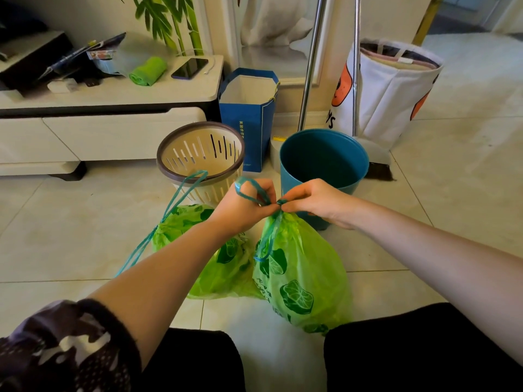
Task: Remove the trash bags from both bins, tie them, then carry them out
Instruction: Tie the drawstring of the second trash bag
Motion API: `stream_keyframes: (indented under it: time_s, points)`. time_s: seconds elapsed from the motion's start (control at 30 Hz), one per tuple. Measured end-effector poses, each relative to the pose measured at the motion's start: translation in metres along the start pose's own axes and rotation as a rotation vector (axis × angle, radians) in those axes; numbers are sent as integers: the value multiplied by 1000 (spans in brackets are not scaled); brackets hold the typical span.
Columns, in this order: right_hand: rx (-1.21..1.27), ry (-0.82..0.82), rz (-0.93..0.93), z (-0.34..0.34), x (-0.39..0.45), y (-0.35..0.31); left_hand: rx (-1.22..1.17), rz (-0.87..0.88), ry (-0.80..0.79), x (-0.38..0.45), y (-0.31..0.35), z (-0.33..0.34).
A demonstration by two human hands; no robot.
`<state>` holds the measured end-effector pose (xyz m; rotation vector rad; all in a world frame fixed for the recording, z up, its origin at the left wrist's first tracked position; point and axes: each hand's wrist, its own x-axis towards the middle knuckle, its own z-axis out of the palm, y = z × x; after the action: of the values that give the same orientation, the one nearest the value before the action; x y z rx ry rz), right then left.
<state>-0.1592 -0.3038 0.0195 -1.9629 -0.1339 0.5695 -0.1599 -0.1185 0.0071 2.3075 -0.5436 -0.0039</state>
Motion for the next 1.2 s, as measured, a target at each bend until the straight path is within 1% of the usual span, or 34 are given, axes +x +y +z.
stream_keyframes:
  time_s: [0.1, 0.17, 0.27, 0.37, 0.4, 0.5, 0.53, 0.6, 0.67, 0.73, 0.77, 0.83, 0.87, 0.9, 0.93, 0.97, 1.0, 1.07, 1.13, 1.2]
  points:
    - [3, 61, -8, -1, 0, -3, -57, -36, -24, 3, -2, -1]
    - [-17, 58, 13, -3, 0, -6, -62, -42, -48, 3, -1, -1]
    - [-155, 68, -50, -4, -1, -8, -68, -51, -85, 4, 0, -1]
    - [-345, 127, -140, -3, 0, -7, -94, -57, -120, 5, 1, 1]
    - [-456, 151, -170, -4, -1, -8, -101, -58, -127, 5, 1, 1]
    - [-907, 226, -300, -10, -1, -11, -113, -57, -127, 5, 2, 1]
    - [-996, 249, -327, -12, -1, -11, -126, -62, -122, 5, 1, 0]
    - [-1080, 323, -342, -20, 0, -11, -132, -75, -122, 5, 0, -2]
    - [-1106, 455, -327, -31, 1, -11, -113, -90, -135, 3, -1, -3]
    - [-1089, 556, -238, -43, 0, -6, -119, -103, -132, 2, -3, -4]
    - [-1099, 541, -160, -46, 0, -3, -125, -111, -126, 1, -4, -5]
    - [-1136, 383, -11, -46, -1, 6, -134, -119, -120, 0, -5, -5]
    - [-1131, 308, 9, -44, -1, 11, -142, -121, -120, 0, -6, -5]
    - [-1104, 279, -23, -42, -1, 14, -151, -123, -120, 0, -6, -5]
    - [-1041, 290, -70, -41, -2, 14, -159, -126, -120, 1, -7, -5]
    - [-932, 318, -96, -42, -2, 11, -165, -131, -118, 1, -7, -5]
    - [-784, 339, -77, -43, -3, 7, -169, -137, -117, 1, -6, -6]
    - [-375, 337, 46, -44, -5, -3, -172, -146, -123, 1, -7, -7]
    - [160, 277, 154, -47, -8, -10, -172, -154, -142, -1, -8, -8]
    - [676, 210, 159, -53, -9, -13, -184, -152, -146, -2, -9, -13]
